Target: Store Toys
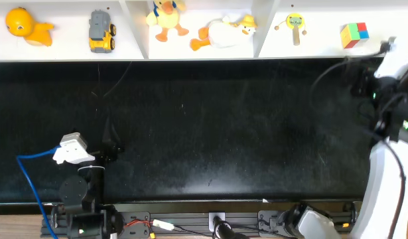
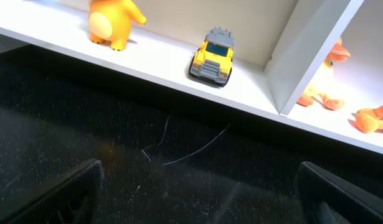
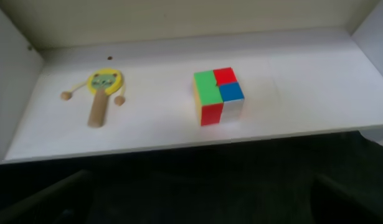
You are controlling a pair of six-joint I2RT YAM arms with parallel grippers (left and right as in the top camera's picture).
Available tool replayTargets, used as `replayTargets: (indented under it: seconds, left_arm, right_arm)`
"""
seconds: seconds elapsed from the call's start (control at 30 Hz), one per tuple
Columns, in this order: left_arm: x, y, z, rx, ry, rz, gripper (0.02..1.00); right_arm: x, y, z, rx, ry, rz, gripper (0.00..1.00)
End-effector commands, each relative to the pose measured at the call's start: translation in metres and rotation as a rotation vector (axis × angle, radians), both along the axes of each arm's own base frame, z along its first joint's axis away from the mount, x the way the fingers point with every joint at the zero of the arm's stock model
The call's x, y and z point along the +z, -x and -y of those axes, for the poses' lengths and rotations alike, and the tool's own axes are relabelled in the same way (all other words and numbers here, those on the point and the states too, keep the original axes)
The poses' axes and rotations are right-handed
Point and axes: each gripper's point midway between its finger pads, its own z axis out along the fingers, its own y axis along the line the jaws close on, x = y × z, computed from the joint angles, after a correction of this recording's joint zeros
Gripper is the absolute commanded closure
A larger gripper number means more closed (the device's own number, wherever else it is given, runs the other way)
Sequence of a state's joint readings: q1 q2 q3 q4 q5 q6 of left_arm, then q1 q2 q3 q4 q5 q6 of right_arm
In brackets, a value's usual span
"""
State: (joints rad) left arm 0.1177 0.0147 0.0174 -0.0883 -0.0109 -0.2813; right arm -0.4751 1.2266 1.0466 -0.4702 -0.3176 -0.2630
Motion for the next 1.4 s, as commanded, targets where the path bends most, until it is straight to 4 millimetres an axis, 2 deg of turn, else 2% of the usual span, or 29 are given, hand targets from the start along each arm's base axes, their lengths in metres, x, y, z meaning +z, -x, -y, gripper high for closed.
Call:
replayTargets:
  seconds: [0.03, 0.13, 0.3, 0.4, 0.6, 0.7, 0.83, 1.17, 1.27, 1.4]
  left_arm:
    - [-0.001, 0.0, 0.004, -0.019, -0.019, 0.005, 0.02]
    - [-0.001, 0.0, 0.004, -0.019, -0.019, 0.005, 0.02]
    - [-0.001, 0.0, 0.004, -0.019, -0.019, 0.005, 0.02]
    - [-0.001, 0.0, 0.004, -0.019, -0.019, 0.005, 0.02]
    - [-0.001, 0.0, 0.004, -0.019, -0.019, 0.005, 0.02]
    - [-0.001, 0.0, 0.004, -0.019, -0.019, 0.005, 0.02]
    - [-0.001, 0.0, 0.004, -0.019, -0.019, 0.005, 0.02]
    - [-0.001, 0.0, 0.004, -0.019, -0.019, 0.005, 0.02]
    - [-0.001, 0.0, 0.004, -0.019, -0.019, 0.005, 0.02]
    - [-0.001, 0.0, 0.004, -0.019, -0.019, 0.005, 0.02]
  right_arm:
    - [0.0, 0.027, -0.017, 0.015, 0.009, 0.014, 0.007]
    - [-0.006, 0.041, -0.034, 0.066, -0.002, 0.044, 0.005]
    - [-0.004, 0.044, -0.079, 0.253, -0.033, 0.18, 0.005]
    - [-0.012, 0.038, -0.099, 0.312, -0.034, 0.189, 0.005]
    - [-0.025, 0.009, -0.135, 0.402, -0.032, 0.187, 0.007]
    - [-0.026, -0.003, -0.146, 0.403, -0.079, 0.2, 0.005]
    - [-0.028, -0.01, -0.154, 0.407, -0.129, 0.205, 0.009]
    - [-0.03, -0.008, -0.159, 0.354, -0.298, 0.167, 0.005]
    - [-0.041, -0.008, -0.147, 0.291, -0.27, 0.129, 0.005]
    - [-0.042, -0.01, -0.14, 0.255, -0.245, 0.132, 0.005]
